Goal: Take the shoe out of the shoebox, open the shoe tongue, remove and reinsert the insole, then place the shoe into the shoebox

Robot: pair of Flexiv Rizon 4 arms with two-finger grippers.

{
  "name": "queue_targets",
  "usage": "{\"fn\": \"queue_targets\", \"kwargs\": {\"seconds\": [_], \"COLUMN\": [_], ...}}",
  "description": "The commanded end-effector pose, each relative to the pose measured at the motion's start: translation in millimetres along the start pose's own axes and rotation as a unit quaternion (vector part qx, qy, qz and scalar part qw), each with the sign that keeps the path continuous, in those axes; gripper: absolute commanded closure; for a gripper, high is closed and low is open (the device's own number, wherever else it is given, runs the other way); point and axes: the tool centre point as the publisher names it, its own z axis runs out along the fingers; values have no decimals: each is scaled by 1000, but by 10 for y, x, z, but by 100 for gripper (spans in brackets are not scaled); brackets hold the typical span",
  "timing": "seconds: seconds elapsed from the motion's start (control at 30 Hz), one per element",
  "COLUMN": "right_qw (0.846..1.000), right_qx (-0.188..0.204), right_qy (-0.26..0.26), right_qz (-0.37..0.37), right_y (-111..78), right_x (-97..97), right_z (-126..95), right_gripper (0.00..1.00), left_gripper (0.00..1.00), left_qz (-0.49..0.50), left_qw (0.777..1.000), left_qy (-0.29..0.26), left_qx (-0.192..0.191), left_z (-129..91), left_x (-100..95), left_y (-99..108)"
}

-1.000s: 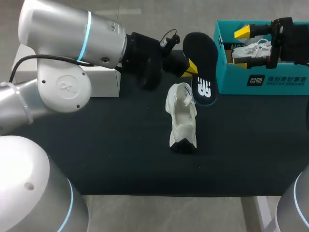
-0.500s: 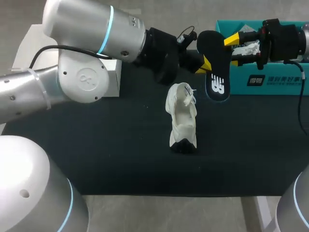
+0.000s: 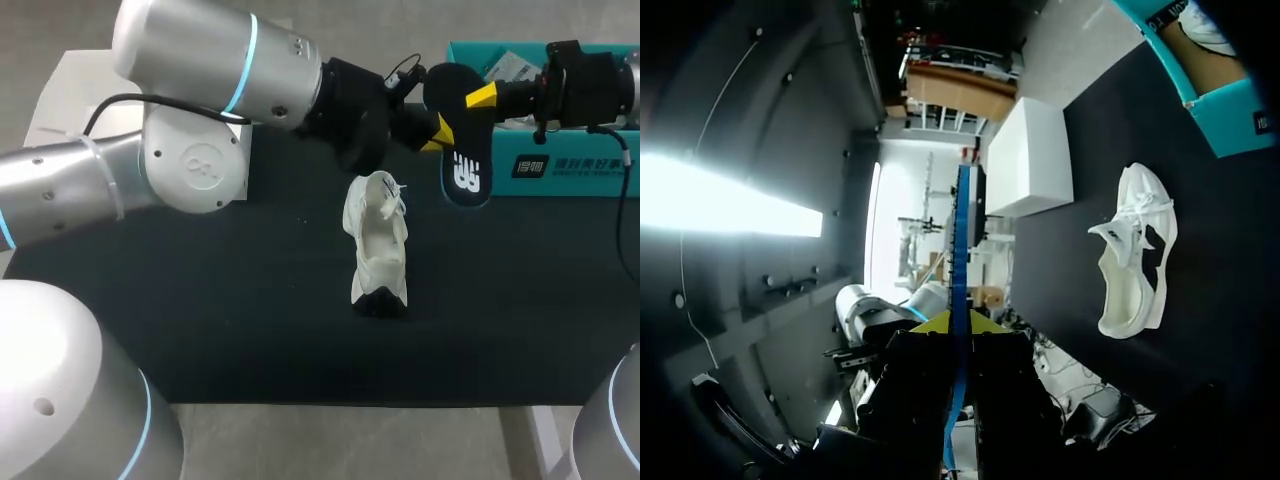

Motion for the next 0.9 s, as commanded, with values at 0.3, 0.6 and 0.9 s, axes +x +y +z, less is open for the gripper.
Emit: {"fn": "queue_targets", "kwargs": {"seconds": [0.3,0.6,0.9], "right_qw": [1000,1000,999], "right_qx": [15,24,35], "right_qy": [-5,-6,-26], "right_qz": [6,8,17], "right_y": [1,-6,24], "right_x": [-91,-120,-298], "right_z": [53,94,109], "right_gripper": [100,100,100], "left_gripper": [0,0,0], "left_qz": [0,9,9], "left_qw": [995,991,991], "left_qy": [87,120,120], "left_qx": [57,51,51], "left_z": [-226,-274,-274], "left_x": [193,152,152], "left_y": [106,232,232]}}
